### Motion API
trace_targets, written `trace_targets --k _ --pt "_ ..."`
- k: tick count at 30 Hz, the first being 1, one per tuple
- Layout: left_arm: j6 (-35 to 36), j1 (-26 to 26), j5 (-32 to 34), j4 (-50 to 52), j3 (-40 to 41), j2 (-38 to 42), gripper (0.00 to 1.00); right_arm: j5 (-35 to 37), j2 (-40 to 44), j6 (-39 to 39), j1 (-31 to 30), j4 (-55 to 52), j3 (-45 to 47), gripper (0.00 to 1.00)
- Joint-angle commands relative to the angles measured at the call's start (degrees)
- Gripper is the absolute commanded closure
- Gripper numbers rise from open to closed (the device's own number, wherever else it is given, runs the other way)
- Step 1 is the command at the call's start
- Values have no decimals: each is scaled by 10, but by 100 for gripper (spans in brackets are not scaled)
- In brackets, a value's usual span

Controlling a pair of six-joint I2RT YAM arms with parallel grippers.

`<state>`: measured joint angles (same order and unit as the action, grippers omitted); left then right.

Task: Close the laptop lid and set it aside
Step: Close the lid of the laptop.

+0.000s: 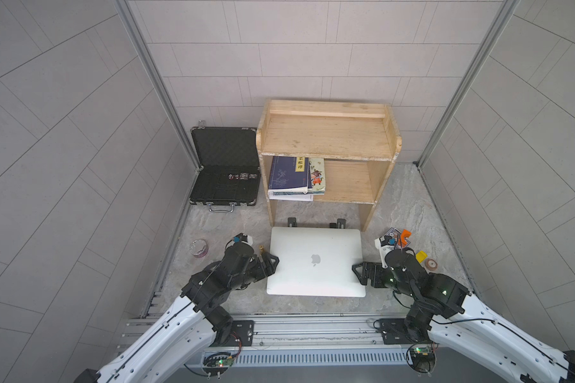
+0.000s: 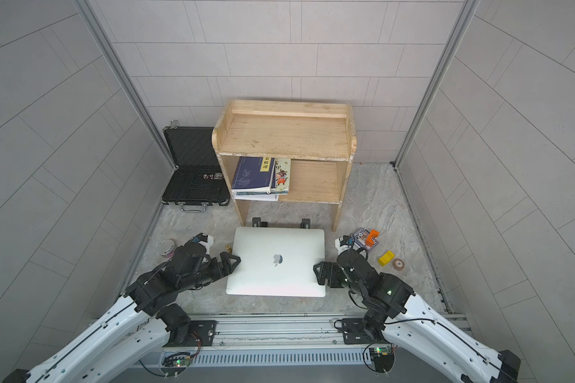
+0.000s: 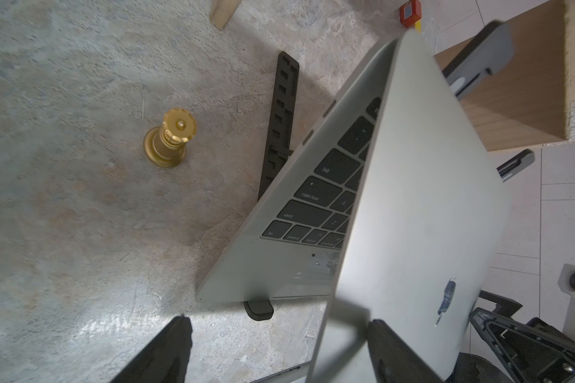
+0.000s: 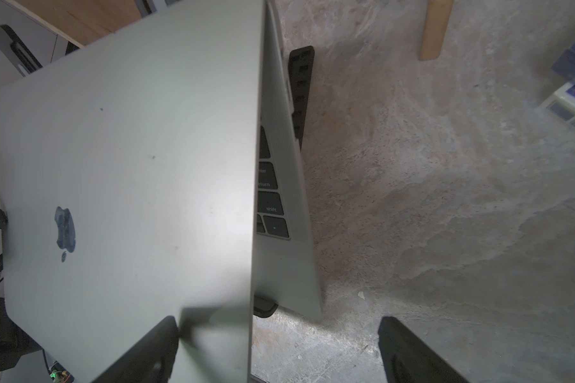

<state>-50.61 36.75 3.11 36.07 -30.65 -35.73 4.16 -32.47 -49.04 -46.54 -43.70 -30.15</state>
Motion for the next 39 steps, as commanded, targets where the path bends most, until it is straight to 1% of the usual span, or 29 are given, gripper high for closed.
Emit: trace_targets --k 1,7,39 --pt "9 3 4 -17 14 -9 17 23 -3 4 -1 -16 18 3" --pt "7 5 6 -38 31 -19 17 24 -11 5 -1 -3 22 3" --pt "9 7 11 -72 67 -34 16 35 -39 26 0 23 30 0"
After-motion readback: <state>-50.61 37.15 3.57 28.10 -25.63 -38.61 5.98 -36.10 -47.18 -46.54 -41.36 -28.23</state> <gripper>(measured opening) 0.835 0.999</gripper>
